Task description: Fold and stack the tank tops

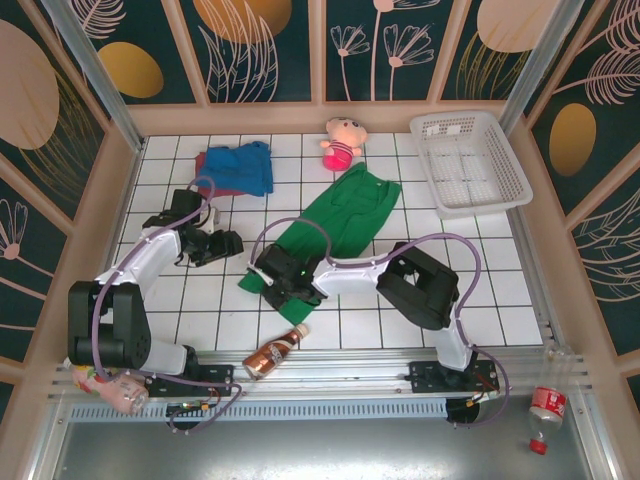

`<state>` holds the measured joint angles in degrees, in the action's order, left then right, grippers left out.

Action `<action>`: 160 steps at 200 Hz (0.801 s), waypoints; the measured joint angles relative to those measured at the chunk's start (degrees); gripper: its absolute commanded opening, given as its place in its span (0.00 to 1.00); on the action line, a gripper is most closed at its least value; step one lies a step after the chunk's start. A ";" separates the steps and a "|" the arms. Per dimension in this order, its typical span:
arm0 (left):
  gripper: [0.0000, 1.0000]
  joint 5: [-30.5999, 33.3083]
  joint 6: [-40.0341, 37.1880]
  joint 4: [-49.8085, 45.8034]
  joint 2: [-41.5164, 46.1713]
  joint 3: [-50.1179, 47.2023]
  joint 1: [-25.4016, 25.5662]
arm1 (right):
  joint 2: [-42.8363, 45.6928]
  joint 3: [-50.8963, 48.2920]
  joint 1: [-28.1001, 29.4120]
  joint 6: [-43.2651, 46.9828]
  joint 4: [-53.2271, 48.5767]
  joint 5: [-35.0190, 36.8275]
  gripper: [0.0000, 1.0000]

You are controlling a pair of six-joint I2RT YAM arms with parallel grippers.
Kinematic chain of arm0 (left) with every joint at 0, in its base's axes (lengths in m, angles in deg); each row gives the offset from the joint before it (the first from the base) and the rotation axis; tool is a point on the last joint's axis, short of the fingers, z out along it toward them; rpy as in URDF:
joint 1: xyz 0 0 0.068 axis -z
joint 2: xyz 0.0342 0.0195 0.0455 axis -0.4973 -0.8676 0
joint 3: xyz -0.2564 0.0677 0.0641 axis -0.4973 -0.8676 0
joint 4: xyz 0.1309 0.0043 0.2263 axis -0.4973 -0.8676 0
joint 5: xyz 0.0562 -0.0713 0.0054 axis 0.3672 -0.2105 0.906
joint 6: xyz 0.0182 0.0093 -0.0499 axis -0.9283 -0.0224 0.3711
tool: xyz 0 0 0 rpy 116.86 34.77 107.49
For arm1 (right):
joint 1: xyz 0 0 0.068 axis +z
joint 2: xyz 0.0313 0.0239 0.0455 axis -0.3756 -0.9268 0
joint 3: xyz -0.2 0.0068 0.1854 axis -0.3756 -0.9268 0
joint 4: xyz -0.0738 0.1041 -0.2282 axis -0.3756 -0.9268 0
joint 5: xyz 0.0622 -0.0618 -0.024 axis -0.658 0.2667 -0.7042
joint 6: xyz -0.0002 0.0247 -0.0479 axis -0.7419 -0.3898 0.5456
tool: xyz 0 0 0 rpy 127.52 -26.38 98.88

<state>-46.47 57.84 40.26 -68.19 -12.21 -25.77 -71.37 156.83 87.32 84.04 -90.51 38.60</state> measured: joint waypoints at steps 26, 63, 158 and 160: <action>0.68 0.68 -0.35 -0.74 -0.15 2.23 0.00 | 1.01 -0.59 -2.12 -2.73 1.53 -7.80 0.00; 0.67 0.70 -0.37 -1.46 -0.17 6.78 0.00 | 5.55 -2.73 -7.89 -7.65 5.75 -20.59 0.00; 0.66 -2.86 -0.33 -3.69 -1.92 12.52 0.00 | 8.87 -8.31 -26.60 -15.56 14.47 -46.58 0.00; 0.66 -2.91 -0.31 -3.78 -1.95 12.63 0.00 | 8.81 -8.24 -26.88 -15.54 14.38 -46.90 0.00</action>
<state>-49.38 57.53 36.48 -70.14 0.42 -25.77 -62.56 148.59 60.43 68.50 -76.12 -8.31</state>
